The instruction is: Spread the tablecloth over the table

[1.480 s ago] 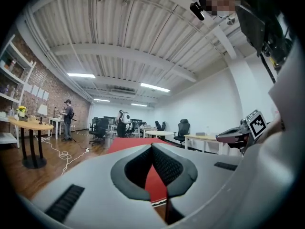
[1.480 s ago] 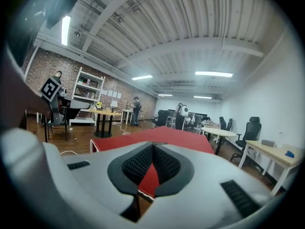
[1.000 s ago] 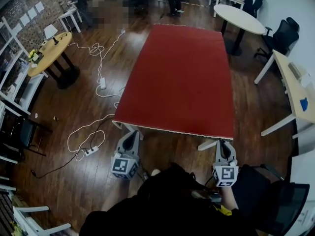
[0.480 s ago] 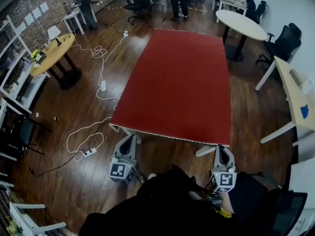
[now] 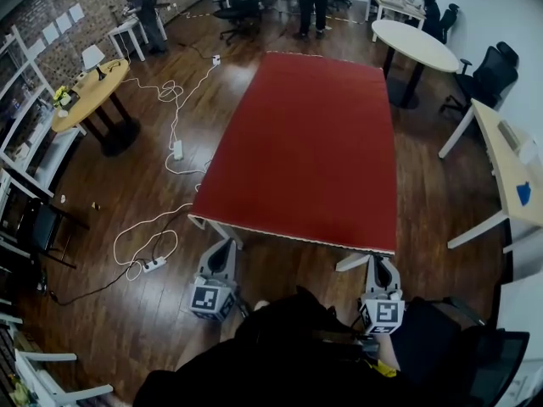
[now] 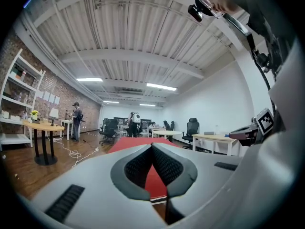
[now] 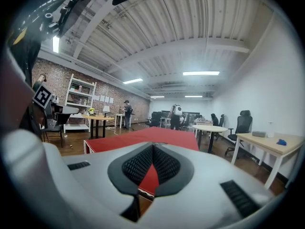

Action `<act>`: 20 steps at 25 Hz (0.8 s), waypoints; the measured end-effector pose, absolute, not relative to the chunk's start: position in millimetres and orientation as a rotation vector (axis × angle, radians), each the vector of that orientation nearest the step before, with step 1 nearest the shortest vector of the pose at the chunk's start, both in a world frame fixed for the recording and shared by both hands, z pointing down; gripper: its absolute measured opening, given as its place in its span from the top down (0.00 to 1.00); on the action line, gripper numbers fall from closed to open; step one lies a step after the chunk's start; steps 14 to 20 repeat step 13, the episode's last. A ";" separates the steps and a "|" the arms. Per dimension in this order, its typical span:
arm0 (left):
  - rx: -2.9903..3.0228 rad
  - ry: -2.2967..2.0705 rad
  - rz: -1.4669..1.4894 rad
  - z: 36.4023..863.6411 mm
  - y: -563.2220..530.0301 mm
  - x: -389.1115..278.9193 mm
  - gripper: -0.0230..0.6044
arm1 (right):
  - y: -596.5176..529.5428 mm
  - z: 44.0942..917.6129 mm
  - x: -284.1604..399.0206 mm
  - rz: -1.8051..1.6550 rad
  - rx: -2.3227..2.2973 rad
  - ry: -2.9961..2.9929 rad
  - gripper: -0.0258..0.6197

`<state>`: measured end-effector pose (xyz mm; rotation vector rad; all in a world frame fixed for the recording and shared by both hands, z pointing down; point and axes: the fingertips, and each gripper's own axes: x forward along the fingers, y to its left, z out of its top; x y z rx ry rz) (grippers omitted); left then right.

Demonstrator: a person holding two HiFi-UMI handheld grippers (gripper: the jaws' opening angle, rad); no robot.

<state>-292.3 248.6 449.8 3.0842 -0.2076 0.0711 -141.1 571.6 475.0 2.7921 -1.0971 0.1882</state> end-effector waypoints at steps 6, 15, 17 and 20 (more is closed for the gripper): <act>3.054 -0.191 0.090 452.0 249.4 -293.5 0.96 | 575.4 480.8 -142.2 0.211 2.777 -1.090 0.96; 3.033 -0.183 0.109 463.6 252.8 -297.0 0.96 | 574.2 478.5 -144.4 0.225 2.817 -1.080 0.96; 3.033 -0.183 0.109 463.6 252.8 -297.0 0.96 | 574.2 478.5 -144.4 0.225 2.817 -1.080 0.96; 3.033 -0.183 0.109 463.6 252.8 -297.0 0.96 | 574.2 478.5 -144.4 0.225 2.817 -1.080 0.96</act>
